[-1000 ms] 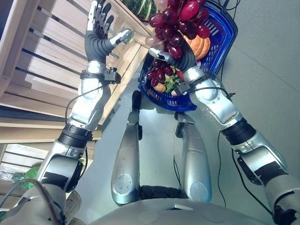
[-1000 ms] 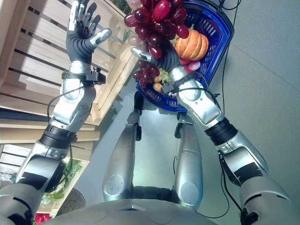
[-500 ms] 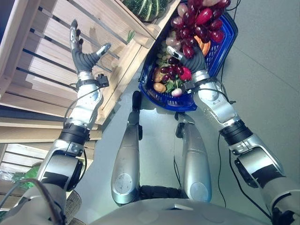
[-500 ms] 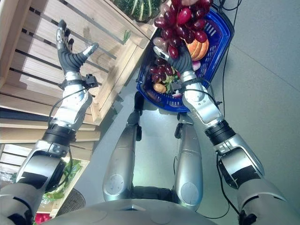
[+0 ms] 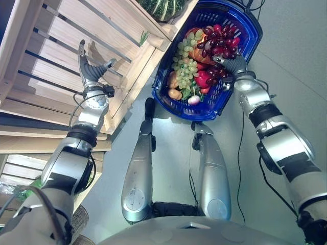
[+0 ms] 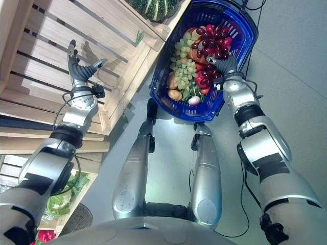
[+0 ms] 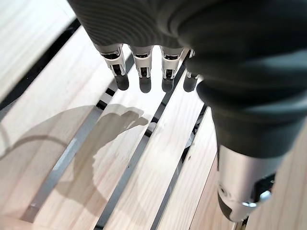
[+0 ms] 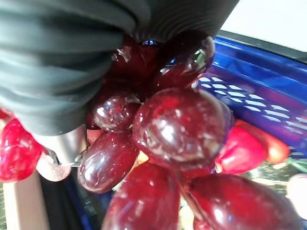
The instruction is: Pick up fruits and vegetables into the basket
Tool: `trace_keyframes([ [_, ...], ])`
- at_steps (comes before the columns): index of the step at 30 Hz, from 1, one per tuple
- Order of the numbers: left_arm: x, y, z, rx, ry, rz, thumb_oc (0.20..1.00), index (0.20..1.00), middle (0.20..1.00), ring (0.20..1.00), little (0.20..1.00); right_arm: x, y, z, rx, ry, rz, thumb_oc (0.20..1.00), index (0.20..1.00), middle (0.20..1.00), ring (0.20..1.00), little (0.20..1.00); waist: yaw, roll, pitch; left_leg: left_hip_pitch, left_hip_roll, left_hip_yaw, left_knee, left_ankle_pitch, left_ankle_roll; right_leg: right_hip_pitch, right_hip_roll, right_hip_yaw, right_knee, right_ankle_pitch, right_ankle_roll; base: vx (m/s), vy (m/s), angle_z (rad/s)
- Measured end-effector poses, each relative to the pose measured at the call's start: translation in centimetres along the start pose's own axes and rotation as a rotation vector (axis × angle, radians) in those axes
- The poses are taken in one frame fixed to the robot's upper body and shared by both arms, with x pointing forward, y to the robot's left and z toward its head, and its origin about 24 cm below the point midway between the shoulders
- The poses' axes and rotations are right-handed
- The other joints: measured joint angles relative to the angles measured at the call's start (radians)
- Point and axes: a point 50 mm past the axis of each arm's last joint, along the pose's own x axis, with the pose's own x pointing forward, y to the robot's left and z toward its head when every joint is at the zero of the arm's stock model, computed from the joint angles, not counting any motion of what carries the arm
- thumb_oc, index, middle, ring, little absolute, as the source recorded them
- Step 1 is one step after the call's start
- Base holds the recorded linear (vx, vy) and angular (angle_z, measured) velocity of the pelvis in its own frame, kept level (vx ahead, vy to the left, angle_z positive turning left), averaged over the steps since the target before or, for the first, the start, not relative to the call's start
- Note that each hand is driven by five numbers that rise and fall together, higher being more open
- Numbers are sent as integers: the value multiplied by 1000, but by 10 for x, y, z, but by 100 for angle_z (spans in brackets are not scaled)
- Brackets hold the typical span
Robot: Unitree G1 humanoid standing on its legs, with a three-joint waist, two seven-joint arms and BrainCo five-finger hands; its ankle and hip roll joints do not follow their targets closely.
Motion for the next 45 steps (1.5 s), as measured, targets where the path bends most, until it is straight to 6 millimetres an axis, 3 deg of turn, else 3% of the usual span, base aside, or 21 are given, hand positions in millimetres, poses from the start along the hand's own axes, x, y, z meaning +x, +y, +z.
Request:
trace_keyframes([
  [2,1,-1,2,-1,-4,-9,1000,1000,1000,1000,1000,1,-2,-1,-24,37,-3,200,200,200,200,200,6,0,0,-2,0,-1,0,0,0,-1,0,-1,-1,0,0,0,0,0],
  [3,1,-2,2,1,-6,-17,1000,1000,1000,1000,1000,1,-2,-2,-39,52,0,263,263,263,263,263,10,0,0,-3,-1,-1,0,0,0,-1,-1,-2,-1,0,0,0,0,0],
  [4,1,-3,3,4,-10,-24,1000,1000,1000,1000,1000,2,-2,-2,-55,65,-2,435,435,435,435,435,13,0,0,-4,-1,-2,0,0,0,-1,-2,-3,-1,0,0,2,-2,3],
  [5,0,-5,3,8,-13,-31,1000,1000,1000,1000,1000,2,-2,-2,-64,81,-4,849,849,849,849,849,15,1,0,-7,-1,-4,1,0,0,-3,-3,-6,0,-1,0,0,-7,5],
  [6,-1,-6,3,14,-14,-40,1000,1000,1000,1000,1000,2,-2,-2,-68,98,-6,1000,1000,1000,1000,1000,17,1,0,-12,-2,-5,2,1,-1,-6,-4,-9,3,-1,-1,-1,-12,7],
  [25,-5,-9,-2,12,-4,-53,1000,1000,1000,1000,1000,1,-4,-9,-204,236,0,1000,1000,1000,1000,1000,30,5,0,-72,-15,-13,38,8,-3,-77,-21,-10,68,-18,-9,1,-2,2],
  [31,-12,-8,-13,22,22,-83,1000,1000,1000,1000,1000,1,-3,-17,-203,214,0,1000,1000,1000,1000,1000,25,5,0,31,-11,-19,14,4,0,38,-12,-10,13,-8,-2,-19,8,-1],
  [37,-37,0,-51,68,119,-142,1000,1000,1000,1000,1000,-6,7,-36,-224,102,2,1000,1000,1000,1000,1000,12,5,-1,224,0,4,-70,5,12,245,5,-6,-124,27,21,18,34,-9],
  [39,-53,4,-70,91,175,-165,1000,1000,1000,1000,1000,-12,12,-49,-216,80,17,1000,1000,1000,1000,1000,4,5,-1,293,1,10,-100,9,20,322,6,-5,-167,46,24,97,22,-6],
  [45,-102,26,-117,184,318,-223,1000,1000,1000,1000,1000,-55,15,-123,-151,107,31,1000,1000,1000,1000,1000,-14,8,-38,497,-2,25,-205,4,38,553,10,-13,-335,80,49,175,-4,0],
])
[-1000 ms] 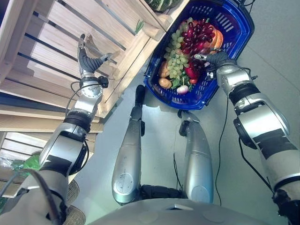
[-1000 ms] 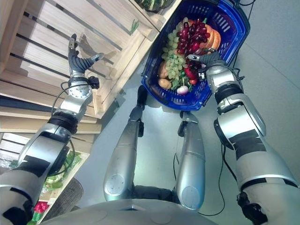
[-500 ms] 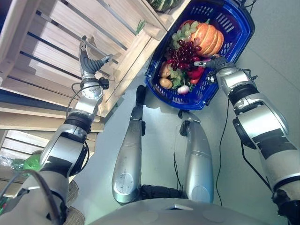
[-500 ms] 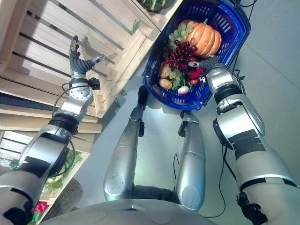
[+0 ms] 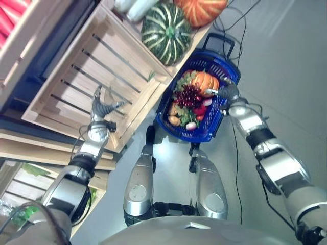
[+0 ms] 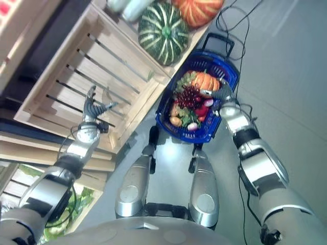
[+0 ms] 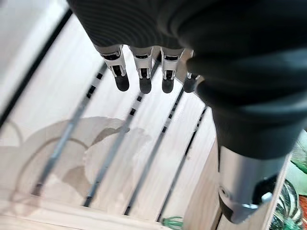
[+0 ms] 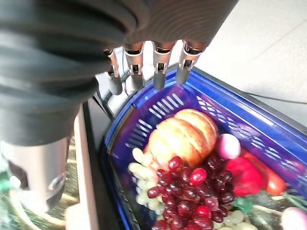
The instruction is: Pick up fruits and vegetables into the basket
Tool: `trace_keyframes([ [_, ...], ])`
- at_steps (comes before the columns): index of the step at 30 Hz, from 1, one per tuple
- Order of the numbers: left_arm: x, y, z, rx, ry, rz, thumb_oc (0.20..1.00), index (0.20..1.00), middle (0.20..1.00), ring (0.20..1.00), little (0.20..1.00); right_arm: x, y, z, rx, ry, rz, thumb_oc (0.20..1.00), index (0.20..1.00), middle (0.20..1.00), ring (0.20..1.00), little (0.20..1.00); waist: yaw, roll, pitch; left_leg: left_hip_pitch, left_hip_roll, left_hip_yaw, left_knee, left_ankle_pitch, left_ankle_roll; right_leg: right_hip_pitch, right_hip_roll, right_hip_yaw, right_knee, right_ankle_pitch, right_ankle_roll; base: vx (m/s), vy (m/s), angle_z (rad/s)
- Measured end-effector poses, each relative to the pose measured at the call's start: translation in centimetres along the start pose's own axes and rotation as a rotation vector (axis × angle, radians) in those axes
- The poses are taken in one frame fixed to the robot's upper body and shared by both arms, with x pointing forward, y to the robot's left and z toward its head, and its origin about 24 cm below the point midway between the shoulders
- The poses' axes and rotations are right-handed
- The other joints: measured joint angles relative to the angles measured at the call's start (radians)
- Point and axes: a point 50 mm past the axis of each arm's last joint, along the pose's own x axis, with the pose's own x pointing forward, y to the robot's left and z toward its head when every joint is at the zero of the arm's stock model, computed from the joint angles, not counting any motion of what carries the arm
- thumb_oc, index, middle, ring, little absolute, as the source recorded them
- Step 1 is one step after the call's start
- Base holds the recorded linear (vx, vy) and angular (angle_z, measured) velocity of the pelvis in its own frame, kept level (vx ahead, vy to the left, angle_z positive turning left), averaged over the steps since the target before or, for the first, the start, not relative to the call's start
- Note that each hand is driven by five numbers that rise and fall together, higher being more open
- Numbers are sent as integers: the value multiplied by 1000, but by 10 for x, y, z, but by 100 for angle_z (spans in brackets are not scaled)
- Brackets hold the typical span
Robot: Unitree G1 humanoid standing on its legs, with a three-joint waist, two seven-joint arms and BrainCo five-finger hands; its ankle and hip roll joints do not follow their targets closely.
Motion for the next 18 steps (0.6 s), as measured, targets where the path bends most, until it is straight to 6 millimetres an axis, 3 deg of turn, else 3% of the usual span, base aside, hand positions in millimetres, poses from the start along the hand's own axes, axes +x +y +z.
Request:
trace_keyframes([
  [2,-13,1,-20,28,53,-25,1000,1000,1000,1000,1000,-15,0,-36,7,71,0,1000,1000,1000,1000,1000,-5,0,-51,33,0,-1,-28,-7,0,44,1,-8,-44,2,4,209,1,8],
  [3,-26,0,-37,45,102,-48,1000,1000,1000,1000,1000,-28,-1,-63,12,135,0,1000,1000,1000,1000,1000,-6,0,-121,37,-2,-1,-49,-3,4,54,2,-10,-73,8,9,227,-6,7],
  [6,-50,-2,-66,87,193,-116,1000,1000,1000,1000,1000,-56,-2,-108,32,250,-1,1000,1000,1000,1000,1000,-17,-4,-195,115,-7,2,-53,-31,7,174,1,-20,-161,24,17,220,-10,4],
  [8,-71,-2,-88,117,272,-171,1000,1000,1000,1000,1000,-72,4,-128,37,309,21,1000,1000,1000,1000,1000,-30,-5,-278,138,-4,7,-54,-49,5,194,4,-15,-162,11,20,117,-11,-8],
  [13,-94,-5,-114,150,392,-288,1000,1000,1000,1000,1000,-91,15,-154,46,411,53,1000,1000,1000,1000,1000,-56,-15,-365,173,6,25,-57,-60,0,221,13,-9,-162,3,18,39,-18,-8],
  [18,-128,-2,-148,186,570,-383,1000,1000,1000,1000,1000,-143,30,-213,61,699,107,1000,1000,1000,1000,1000,-60,-32,-434,191,16,47,-59,-71,-3,225,12,3,-166,-3,14,9,-4,-10],
])
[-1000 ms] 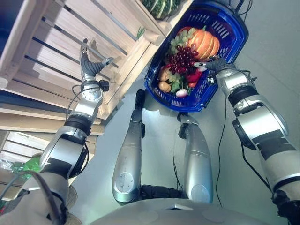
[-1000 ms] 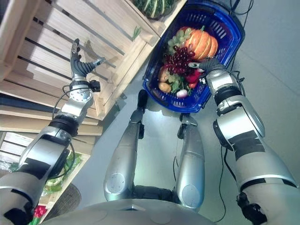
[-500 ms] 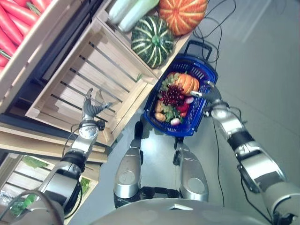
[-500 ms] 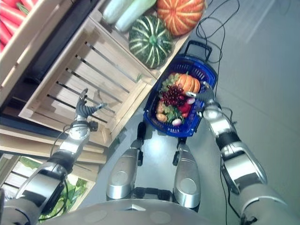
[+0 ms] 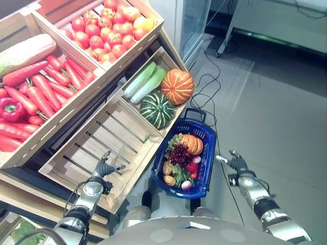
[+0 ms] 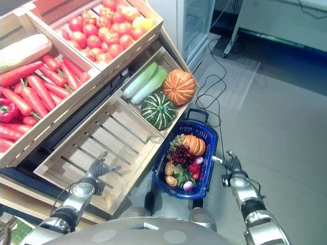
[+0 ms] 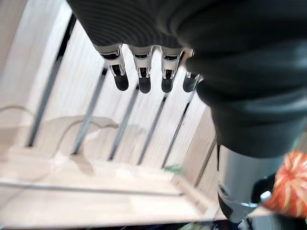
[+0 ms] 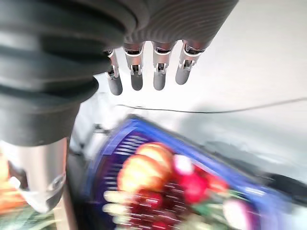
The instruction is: Pick up fruits and vegetables into the basket
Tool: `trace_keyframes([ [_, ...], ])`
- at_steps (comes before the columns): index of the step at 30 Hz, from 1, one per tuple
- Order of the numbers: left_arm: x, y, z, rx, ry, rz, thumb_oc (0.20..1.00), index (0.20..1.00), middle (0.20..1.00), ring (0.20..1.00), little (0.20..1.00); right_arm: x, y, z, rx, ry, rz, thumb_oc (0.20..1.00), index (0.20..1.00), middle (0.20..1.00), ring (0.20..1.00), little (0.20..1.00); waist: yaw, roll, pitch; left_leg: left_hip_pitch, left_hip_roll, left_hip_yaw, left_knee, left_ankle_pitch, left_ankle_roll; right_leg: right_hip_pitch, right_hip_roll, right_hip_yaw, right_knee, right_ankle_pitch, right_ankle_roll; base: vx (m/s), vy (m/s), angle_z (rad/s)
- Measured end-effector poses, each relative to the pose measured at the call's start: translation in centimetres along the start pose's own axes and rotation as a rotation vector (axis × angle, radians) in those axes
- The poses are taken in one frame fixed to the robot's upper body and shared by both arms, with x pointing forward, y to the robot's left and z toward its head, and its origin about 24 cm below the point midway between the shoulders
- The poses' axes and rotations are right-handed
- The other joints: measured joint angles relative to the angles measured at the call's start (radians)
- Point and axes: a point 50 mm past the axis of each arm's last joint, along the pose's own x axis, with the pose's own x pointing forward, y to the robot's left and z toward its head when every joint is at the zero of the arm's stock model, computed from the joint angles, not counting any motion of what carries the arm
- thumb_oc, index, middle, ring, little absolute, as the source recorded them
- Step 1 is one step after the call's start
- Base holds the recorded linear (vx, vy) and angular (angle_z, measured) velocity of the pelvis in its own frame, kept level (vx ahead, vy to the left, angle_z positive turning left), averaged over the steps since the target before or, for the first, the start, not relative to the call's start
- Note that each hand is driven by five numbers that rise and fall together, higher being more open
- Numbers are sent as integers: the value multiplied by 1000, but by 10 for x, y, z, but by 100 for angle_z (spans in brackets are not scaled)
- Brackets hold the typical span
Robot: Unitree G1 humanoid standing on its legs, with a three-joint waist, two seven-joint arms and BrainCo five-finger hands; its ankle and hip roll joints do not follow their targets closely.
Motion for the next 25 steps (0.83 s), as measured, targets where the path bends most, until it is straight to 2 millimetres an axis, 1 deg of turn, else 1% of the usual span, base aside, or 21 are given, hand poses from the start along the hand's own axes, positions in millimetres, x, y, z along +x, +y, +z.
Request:
trace_keyframes([
  [4,-13,-14,-35,-3,141,-88,1000,1000,1000,1000,1000,-9,5,-45,0,168,32,1000,1000,1000,1000,1000,-9,0,-7,17,3,23,0,-3,2,6,0,17,0,1,-1,13,4,-16],
  [5,-15,-16,-39,-5,156,-100,1000,1000,1000,1000,1000,-10,5,-48,-1,182,35,1000,1000,1000,1000,1000,-10,1,-9,17,4,24,0,-3,2,6,0,17,0,1,-2,10,3,-10],
  [6,-19,-22,-47,-13,193,-136,1000,1000,1000,1000,1000,-13,7,-57,1,215,46,1000,1000,1000,1000,1000,-21,1,-13,19,5,28,0,-2,2,5,0,19,0,4,-3,17,1,-7],
  [9,-24,-36,-55,-34,254,-207,1000,1000,1000,1000,1000,-18,8,-73,10,277,65,1000,1000,1000,1000,1000,-23,7,-33,28,7,34,0,-3,7,8,3,24,0,6,-5,16,4,-8],
  [11,-26,-43,-59,-45,282,-246,1000,1000,1000,1000,1000,-20,7,-79,-2,304,74,1000,1000,1000,1000,1000,-22,12,-43,35,9,43,0,-8,6,9,5,34,0,6,-4,8,7,-10],
  [12,-26,-43,-59,-45,282,-246,1000,1000,1000,1000,1000,-20,7,-79,-2,304,74,1000,1000,1000,1000,1000,-22,12,-43,35,9,43,0,-8,6,9,5,34,0,6,-4,12,7,-13],
  [13,-27,-48,-60,-53,307,-276,1000,1000,1000,1000,1000,-22,7,-84,-14,331,84,1000,1000,1000,1000,1000,-22,17,-49,37,8,50,0,-10,6,10,7,40,0,6,-4,10,9,-8],
  [17,-28,-50,-61,-57,314,-298,1000,1000,1000,1000,1000,-25,7,-90,-24,357,93,1000,1000,1000,1000,1000,-27,19,-51,41,9,54,0,-10,6,10,8,44,0,6,-5,0,7,-4],
  [25,-29,-52,-62,-64,329,-321,1000,1000,1000,1000,1000,-25,8,-91,-41,355,117,1000,1000,1000,1000,1000,-28,20,-51,40,9,56,0,-11,6,8,7,45,0,6,-5,0,0,0],
])
